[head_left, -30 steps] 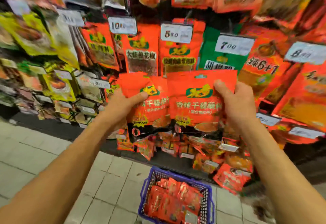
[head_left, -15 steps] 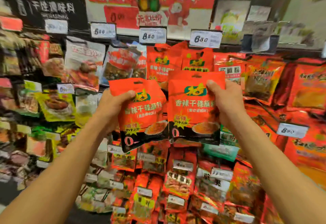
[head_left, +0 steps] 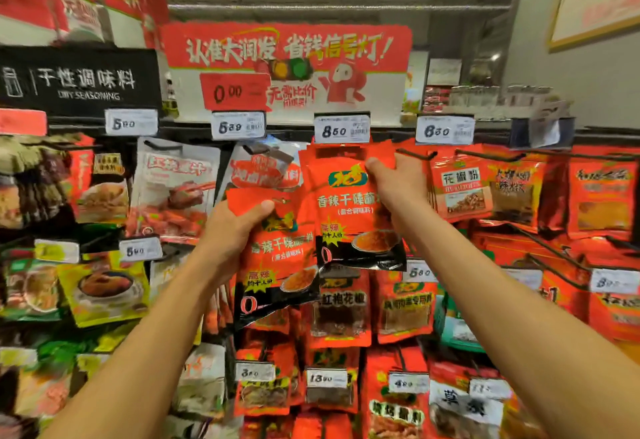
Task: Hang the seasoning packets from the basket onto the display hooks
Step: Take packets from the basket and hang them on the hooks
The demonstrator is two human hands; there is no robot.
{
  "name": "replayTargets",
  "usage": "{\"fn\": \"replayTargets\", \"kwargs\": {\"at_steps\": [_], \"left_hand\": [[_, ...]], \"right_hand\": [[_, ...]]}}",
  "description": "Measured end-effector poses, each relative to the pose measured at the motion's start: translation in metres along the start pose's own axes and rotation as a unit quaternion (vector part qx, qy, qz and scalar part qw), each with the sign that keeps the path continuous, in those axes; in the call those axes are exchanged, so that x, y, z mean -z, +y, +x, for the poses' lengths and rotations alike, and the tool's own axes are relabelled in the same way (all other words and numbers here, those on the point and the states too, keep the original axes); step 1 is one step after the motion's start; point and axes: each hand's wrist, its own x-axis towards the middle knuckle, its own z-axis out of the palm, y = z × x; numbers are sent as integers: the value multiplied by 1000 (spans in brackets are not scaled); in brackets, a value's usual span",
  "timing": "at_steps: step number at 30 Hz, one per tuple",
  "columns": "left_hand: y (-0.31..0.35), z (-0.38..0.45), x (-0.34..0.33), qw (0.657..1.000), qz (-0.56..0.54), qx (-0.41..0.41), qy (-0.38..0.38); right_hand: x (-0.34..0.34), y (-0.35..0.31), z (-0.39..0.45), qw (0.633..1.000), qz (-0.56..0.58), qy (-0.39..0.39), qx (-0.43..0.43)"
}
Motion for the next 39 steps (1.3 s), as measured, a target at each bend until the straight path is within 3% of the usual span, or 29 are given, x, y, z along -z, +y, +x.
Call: {"fn": "replayTargets", "kwargs": {"at_steps": [11,15,24,35,39], "left_hand": [[11,5,13,997,15,-9,-70],[12,9,5,998,7,-8,-70],[5,11,-5,997,8,-1,-81],[-3,21,-12,997,2,0,-80],[-1,28,-29,997,-25,-2,-77]], "right_hand": [[-22,-4,7,998,-30,50,-9],[-25,-4,8,993,-96,65,6],[-24,3,9,994,-86,64,25],[-50,21,50,993,-77,62,-65],[-55,27,70,988,-41,41,-143]]}}
